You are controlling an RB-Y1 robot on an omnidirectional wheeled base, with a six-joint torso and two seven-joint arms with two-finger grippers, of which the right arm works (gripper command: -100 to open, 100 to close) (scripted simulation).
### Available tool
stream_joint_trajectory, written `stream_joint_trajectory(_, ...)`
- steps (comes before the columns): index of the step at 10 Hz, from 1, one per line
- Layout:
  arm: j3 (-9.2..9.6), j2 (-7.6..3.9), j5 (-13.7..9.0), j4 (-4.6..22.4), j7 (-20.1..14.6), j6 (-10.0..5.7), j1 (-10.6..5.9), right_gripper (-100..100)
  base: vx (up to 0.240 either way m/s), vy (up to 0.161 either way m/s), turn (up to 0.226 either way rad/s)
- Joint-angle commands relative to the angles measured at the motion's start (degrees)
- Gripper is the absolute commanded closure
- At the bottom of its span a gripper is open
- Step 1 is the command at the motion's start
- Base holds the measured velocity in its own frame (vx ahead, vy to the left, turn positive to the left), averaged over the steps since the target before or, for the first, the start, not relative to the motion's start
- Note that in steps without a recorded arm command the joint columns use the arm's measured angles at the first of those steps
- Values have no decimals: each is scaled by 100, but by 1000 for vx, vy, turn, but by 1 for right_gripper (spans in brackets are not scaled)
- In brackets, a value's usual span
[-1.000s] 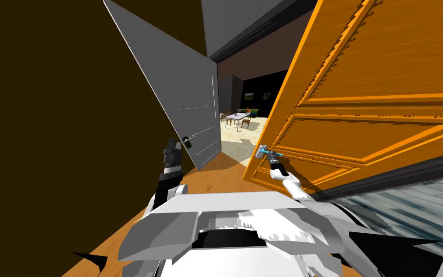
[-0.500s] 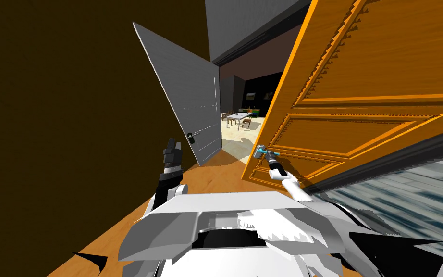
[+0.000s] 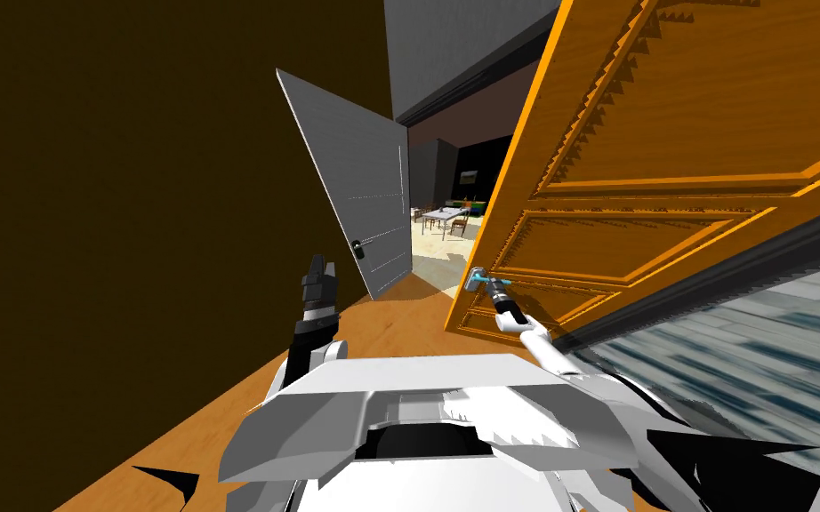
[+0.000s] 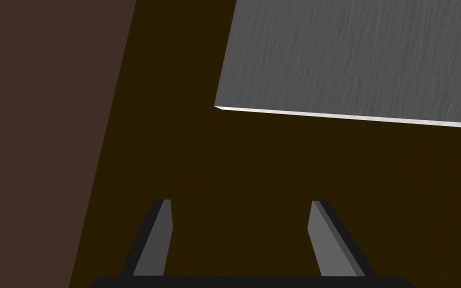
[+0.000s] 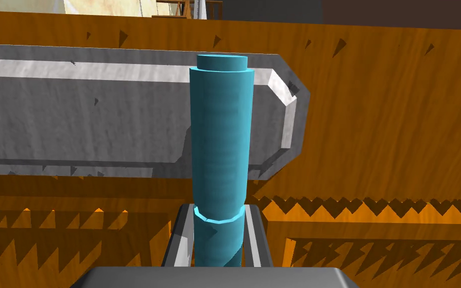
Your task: Pull the door open
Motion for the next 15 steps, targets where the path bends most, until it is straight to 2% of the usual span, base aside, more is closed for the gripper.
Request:
stream_joint_trajectory(1, 127, -22, 29, -88, -75, 0, 34, 100, -181, -75, 60)
stream_joint_trajectory(3, 238, -38, 53, -152, -138, -11, 52, 100, -178, -57, 51)
stream_joint_trajectory(4, 198, -23, 47, -157, -104, 11, 54, 100, -84, -12, 16)
stream_joint_trajectory(12, 851, -242, 150, -602, -497, -128, 271, 100, -190, -71, 54)
stream_joint_trajectory(14, 954, -279, 166, -674, -561, -152, 305, 100, -173, -74, 33)
stream_joint_trajectory(15, 930, -265, 163, -619, -539, -139, 283, 100, -81, -25, 16)
